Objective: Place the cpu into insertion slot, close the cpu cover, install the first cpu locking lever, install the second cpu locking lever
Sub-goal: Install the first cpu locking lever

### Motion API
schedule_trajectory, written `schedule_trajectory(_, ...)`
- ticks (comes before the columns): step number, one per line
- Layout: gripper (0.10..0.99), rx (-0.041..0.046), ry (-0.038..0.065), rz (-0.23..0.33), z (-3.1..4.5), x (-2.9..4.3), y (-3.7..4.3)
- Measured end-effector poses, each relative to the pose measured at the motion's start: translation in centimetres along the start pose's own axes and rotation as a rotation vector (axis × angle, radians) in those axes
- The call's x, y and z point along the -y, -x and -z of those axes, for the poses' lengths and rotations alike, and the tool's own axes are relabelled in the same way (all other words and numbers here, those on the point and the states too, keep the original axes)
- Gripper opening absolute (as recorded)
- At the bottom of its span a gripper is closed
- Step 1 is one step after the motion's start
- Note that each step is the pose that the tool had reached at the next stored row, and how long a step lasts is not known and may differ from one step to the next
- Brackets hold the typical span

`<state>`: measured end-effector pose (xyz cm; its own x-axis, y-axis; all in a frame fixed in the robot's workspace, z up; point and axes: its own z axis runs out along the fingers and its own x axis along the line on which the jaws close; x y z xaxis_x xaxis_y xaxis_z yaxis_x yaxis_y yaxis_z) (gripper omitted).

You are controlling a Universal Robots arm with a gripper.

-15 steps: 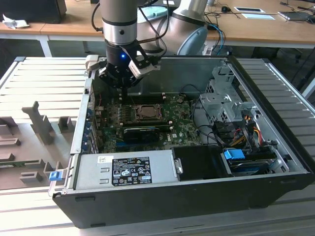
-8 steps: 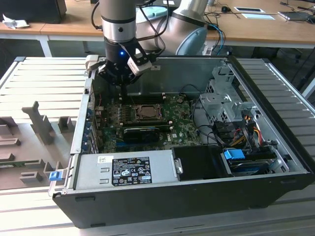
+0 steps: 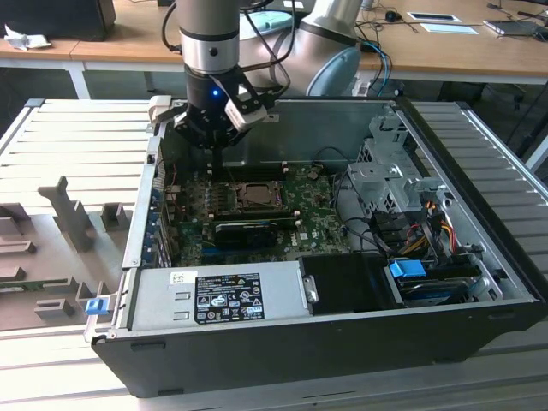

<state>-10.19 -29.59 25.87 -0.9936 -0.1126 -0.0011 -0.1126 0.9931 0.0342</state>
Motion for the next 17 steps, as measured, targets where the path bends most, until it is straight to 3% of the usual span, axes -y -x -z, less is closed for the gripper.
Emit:
schedule_trajectory(6,0.106,-0.0001,-0.001,0.000,-0.21,0.13,1.08)
schedule_trajectory(14,0.106,-0.0001,-0.001,0.000,-0.36,0.56,4.82)
schedule_trajectory(15,0.106,0.0001,0.000,0.000,-0.38,0.59,4.99)
schedule_trajectory(17,0.106,0.0019,0.016,0.000,-0.43,0.60,5.04)
